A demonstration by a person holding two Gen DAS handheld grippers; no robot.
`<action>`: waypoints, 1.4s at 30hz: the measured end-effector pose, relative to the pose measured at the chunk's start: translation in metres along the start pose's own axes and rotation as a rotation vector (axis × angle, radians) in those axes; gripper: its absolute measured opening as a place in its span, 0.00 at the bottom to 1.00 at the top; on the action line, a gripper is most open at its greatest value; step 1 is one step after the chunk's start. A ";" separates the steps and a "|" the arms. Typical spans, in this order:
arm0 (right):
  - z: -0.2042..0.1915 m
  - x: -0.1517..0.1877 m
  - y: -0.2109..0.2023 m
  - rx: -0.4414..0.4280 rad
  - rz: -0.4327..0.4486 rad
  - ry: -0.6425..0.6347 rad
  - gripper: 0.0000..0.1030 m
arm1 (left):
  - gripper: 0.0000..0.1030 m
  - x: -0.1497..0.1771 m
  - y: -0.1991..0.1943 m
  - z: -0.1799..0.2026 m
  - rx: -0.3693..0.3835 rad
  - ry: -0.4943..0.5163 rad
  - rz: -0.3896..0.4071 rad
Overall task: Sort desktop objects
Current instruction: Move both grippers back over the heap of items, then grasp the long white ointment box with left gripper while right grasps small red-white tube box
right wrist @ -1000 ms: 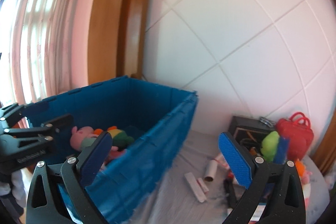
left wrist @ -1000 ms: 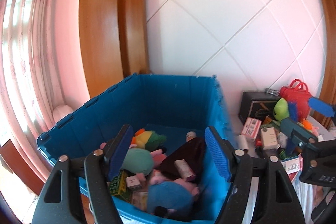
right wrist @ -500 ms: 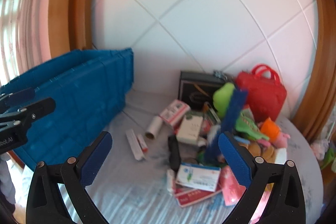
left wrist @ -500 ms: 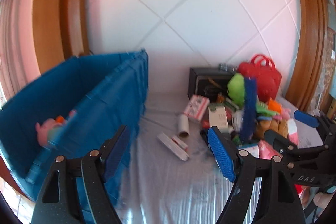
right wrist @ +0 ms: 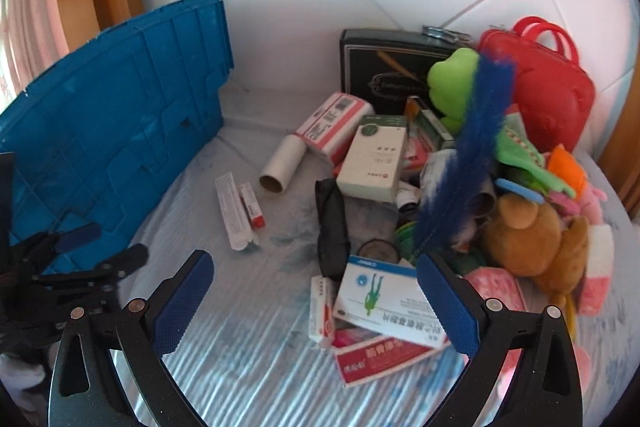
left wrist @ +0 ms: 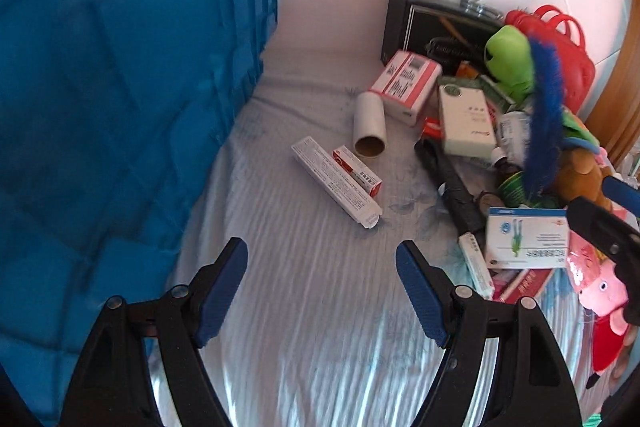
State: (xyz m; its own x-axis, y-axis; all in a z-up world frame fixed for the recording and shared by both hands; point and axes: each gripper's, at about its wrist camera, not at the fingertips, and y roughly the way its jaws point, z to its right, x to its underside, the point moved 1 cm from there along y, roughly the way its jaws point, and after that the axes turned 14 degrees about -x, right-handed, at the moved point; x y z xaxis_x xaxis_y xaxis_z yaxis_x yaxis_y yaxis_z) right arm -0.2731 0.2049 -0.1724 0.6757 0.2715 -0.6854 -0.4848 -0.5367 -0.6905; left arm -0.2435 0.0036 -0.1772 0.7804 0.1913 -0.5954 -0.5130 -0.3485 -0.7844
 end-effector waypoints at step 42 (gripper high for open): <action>0.000 -0.030 0.237 -0.230 -0.336 -0.043 0.20 | 0.36 -0.020 0.164 0.020 0.096 0.019 -0.117</action>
State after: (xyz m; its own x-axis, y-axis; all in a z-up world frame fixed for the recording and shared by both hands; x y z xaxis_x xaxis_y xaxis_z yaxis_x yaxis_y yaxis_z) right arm -0.4088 0.0695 -0.3158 0.7490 0.4924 -0.4433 -0.1013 -0.5760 -0.8111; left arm -0.3502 -0.0394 -0.2977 0.8428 0.2080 -0.4964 -0.4494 -0.2354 -0.8618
